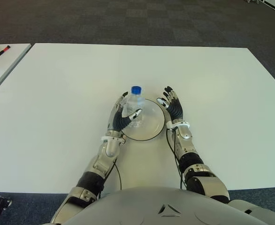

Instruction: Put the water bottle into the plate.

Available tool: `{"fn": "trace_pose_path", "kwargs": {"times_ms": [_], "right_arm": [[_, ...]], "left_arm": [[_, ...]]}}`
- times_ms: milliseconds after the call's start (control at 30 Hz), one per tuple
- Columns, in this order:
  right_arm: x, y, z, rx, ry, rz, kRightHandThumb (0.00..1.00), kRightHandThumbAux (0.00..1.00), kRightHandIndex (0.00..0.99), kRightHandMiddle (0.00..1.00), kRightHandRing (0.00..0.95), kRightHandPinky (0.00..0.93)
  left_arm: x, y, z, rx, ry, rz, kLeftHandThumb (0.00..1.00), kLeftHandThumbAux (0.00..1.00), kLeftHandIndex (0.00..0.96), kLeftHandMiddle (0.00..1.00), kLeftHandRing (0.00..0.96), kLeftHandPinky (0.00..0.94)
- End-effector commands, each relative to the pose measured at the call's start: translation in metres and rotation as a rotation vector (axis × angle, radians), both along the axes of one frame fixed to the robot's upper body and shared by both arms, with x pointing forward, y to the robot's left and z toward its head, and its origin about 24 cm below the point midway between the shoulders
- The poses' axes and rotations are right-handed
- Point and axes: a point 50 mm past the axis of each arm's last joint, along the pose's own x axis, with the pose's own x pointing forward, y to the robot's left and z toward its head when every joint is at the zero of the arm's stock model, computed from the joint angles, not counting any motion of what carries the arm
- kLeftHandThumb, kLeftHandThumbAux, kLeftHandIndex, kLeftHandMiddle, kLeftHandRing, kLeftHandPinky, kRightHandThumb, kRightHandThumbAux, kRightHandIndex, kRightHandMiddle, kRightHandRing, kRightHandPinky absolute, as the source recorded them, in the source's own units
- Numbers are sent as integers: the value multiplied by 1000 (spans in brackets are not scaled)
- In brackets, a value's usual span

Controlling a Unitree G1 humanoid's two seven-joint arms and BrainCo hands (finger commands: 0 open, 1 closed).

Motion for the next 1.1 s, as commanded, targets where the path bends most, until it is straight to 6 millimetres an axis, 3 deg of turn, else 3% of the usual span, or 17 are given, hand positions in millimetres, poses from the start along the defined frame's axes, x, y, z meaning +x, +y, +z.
{"fn": "trace_pose_path", "kwargs": {"times_ms": [33, 1100], "right_arm": [[-21, 3, -29, 23, 164, -13, 151, 731, 42, 44, 52, 114], [-21, 4, -29, 26, 169, -15, 159, 724, 40, 43, 53, 114]], "left_arm": [[0, -1, 1, 13, 1, -20, 128, 313, 0, 0, 0, 0], [0, 1, 1, 17, -10, -36, 117, 292, 0, 0, 0, 0]]}}
